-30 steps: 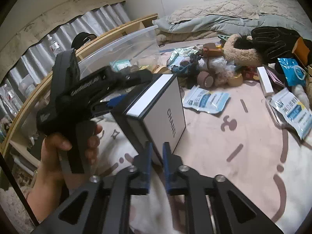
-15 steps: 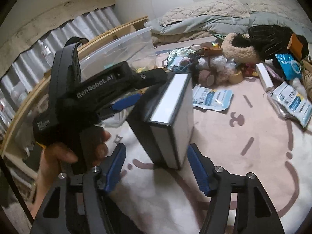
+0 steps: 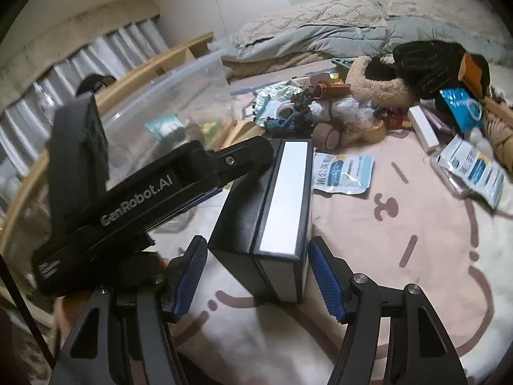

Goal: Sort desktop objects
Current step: 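Open the right gripper and regrip the upright box across its sides, then lift the black box off the bed with the right gripper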

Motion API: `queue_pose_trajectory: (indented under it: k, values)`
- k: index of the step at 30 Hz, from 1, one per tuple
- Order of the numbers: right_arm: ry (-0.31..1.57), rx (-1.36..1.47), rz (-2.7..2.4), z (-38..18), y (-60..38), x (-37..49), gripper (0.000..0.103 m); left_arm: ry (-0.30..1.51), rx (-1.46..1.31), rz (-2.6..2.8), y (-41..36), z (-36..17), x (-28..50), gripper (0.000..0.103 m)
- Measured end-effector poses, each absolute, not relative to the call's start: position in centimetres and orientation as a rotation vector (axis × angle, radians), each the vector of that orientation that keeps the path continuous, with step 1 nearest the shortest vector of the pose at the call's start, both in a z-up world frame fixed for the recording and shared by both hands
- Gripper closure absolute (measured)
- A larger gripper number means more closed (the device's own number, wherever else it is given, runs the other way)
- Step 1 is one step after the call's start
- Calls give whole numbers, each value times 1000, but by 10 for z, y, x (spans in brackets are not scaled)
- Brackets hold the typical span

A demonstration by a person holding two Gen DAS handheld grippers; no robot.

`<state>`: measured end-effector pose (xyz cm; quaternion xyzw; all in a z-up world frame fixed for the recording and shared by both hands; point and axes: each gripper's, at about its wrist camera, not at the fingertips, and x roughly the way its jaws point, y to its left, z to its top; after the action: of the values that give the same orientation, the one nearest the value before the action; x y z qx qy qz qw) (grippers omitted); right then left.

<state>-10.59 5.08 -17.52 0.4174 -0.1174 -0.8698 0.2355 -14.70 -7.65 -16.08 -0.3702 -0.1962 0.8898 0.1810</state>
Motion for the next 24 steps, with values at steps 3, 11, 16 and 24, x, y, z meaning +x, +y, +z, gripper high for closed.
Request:
queue_pose_trajectory:
  k: [3, 11, 16, 24]
  values:
    - [-288, 1148, -2365, -174, 53, -112, 43, -607, -1066, 2536, -85, -163, -149, 5]
    - [-178, 1168, -2268, -157, 86, -142, 52, -705, -1122, 2583, -104, -170, -153, 5]
    - [-185, 1191, -2209, -155, 110, -161, 53, -515, -1168, 2671, -89, -176, -156, 5]
    - [-22, 1084, -2154, -148, 120, -150, 53, -324, -1315, 2739, -71, -205, -177, 5]
